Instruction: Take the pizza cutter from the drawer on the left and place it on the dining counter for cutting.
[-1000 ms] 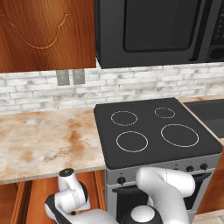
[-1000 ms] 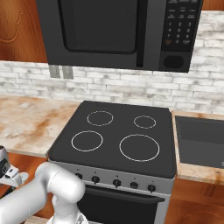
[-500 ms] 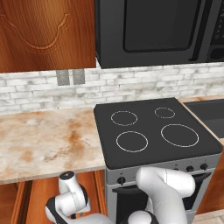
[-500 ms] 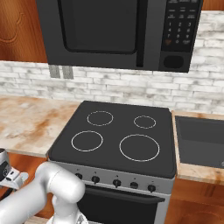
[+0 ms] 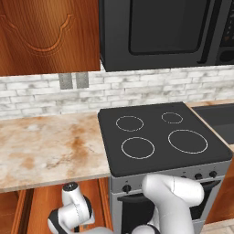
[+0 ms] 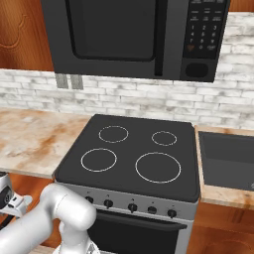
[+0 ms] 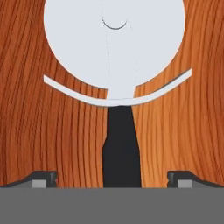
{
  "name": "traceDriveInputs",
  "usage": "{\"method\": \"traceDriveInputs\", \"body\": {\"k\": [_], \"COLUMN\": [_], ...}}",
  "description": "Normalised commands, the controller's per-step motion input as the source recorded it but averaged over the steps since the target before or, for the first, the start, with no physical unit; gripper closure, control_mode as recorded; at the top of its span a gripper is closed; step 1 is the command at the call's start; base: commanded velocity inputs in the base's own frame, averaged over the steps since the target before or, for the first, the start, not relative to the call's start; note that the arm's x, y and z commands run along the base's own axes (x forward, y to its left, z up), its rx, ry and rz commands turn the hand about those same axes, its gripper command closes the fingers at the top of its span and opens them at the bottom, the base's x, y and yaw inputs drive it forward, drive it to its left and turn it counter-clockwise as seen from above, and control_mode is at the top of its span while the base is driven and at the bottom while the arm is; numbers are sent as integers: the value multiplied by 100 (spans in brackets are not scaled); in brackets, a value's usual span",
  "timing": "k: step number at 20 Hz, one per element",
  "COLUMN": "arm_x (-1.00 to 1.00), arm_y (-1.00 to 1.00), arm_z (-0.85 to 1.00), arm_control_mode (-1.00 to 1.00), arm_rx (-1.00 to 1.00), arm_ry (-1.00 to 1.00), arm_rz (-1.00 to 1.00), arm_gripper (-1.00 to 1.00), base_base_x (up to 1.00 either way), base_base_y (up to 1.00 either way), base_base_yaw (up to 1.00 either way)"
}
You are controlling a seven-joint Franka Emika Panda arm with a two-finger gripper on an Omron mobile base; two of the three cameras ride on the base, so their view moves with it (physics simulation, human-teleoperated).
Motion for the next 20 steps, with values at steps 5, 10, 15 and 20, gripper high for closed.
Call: {"method": "traceDriveInputs", "body": {"k": [5, 10, 15, 20], "arm_x": [0, 0, 0, 0], "arm_y": [0, 0, 0, 0], "arm_z": [-15, -4, 0, 0], "arm_control_mode": [-100, -100, -100, -100], "arm_rx": [0, 0, 0, 0], "arm_ry": [0, 0, 0, 0], "arm_rz": [0, 0, 0, 0], "arm_gripper": [-100, -100, -100, 100], "base_base_x": [0, 0, 0, 0], "base_base_y": [0, 0, 0, 0], "base_base_yaw": [0, 0, 0, 0]}}
